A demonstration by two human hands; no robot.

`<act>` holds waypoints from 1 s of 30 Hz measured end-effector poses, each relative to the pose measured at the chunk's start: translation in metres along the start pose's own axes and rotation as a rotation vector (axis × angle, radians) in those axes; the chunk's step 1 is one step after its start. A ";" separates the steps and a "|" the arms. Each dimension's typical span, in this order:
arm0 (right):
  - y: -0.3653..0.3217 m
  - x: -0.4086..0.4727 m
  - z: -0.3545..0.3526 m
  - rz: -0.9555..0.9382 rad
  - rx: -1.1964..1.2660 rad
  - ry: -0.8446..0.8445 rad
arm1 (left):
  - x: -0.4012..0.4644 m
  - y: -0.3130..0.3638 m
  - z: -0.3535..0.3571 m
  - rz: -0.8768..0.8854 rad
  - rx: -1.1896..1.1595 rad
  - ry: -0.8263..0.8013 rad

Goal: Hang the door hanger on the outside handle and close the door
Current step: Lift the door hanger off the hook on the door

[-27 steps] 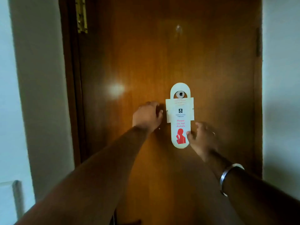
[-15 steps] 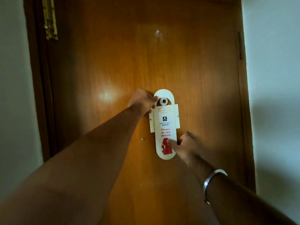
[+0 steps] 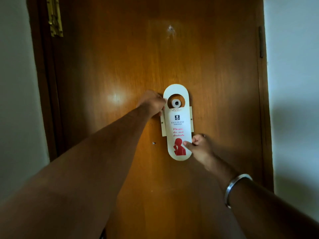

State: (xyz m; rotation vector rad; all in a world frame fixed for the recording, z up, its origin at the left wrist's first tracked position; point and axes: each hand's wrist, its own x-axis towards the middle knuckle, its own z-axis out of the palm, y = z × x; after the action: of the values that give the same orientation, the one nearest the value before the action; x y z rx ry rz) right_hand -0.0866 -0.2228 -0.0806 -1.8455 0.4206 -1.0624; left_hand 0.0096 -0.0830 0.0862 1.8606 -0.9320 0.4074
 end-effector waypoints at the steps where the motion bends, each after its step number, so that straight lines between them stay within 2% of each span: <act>1: -0.007 0.000 -0.005 -0.002 0.035 -0.036 | -0.001 0.000 -0.007 0.033 -0.012 0.011; 6: -0.038 -0.006 -0.017 -0.038 0.078 -0.124 | -0.013 0.001 -0.037 0.126 -0.147 0.017; 13: -0.007 -0.061 0.033 -0.030 0.151 -0.315 | -0.095 -0.083 -0.042 -0.079 -0.220 -0.166; 17: 0.012 -0.095 0.074 0.000 0.226 -0.422 | -0.156 -0.143 -0.044 -0.215 -0.378 -0.019; 20: 0.016 -0.124 0.106 0.028 0.246 -0.440 | -0.190 -0.173 -0.055 -0.280 -0.435 0.071; 24: 0.019 -0.157 0.145 0.030 0.212 -0.496 | -0.216 -0.194 -0.087 -0.272 -0.370 0.163; 30: 0.032 -0.212 0.196 0.068 -0.043 -0.627 | -0.250 -0.217 -0.129 -0.226 -0.234 0.264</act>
State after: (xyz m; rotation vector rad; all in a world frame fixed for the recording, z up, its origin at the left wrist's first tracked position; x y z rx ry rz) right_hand -0.0428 0.0094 -0.2490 -2.0655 0.1295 -0.3884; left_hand 0.0256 0.1856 -0.1461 1.6293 -0.5586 0.3771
